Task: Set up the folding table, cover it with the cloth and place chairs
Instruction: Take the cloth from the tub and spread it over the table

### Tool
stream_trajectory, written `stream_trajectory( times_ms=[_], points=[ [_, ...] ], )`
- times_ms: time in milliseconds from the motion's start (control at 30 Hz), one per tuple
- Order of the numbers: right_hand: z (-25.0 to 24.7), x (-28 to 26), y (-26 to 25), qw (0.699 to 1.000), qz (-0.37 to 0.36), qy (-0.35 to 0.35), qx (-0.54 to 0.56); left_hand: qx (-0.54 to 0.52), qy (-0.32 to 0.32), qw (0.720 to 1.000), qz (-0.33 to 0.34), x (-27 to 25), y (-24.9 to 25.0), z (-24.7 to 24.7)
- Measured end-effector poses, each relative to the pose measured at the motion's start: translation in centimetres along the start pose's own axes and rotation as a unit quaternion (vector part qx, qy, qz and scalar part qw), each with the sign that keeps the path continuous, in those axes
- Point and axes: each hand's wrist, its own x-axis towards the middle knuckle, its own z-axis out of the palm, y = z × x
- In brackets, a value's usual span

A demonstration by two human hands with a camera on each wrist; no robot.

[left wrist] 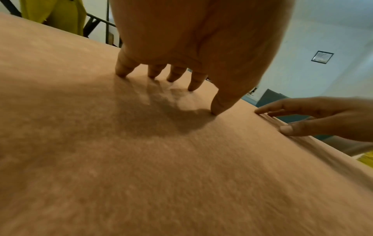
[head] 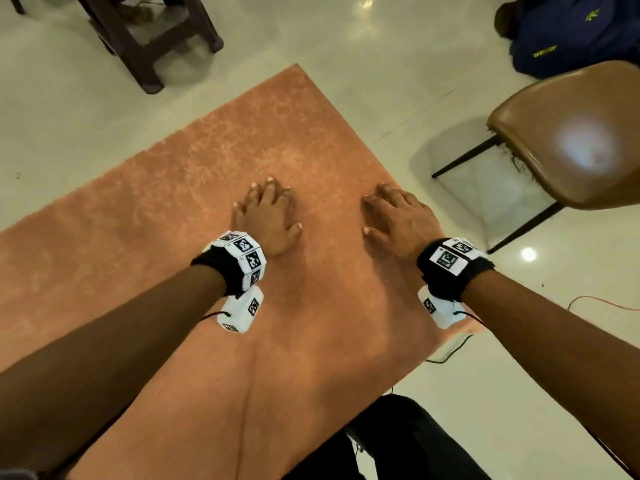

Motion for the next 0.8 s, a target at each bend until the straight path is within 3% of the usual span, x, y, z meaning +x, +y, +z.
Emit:
stream_trajectory(
  times_ms=[200, 400, 600, 800],
  points=[
    [0.1, -2.8, 1.2, 0.998, 0.047, -0.023, 0.025, -0.021, -0.025, 0.997, 0.076, -2.2, 5.2, 1.0],
    [1.1, -7.5, 3.0, 0.993, 0.103, -0.020, 0.057, -0.011, 0.019, 0.986, 0.166, -5.0, 11.2, 2.6],
    [1.8, -14.5, 5.5, 0.985, 0.148, -0.009, 0.084, -0.101, -0.061, 0.967, 0.226, -8.0, 18.2, 5.2],
    [1.2, -19.8, 9.9, 0.970, 0.180, -0.019, 0.162, -0.123, -0.132, 0.956, 0.230, -9.4, 25.6, 7.0]
  ],
)
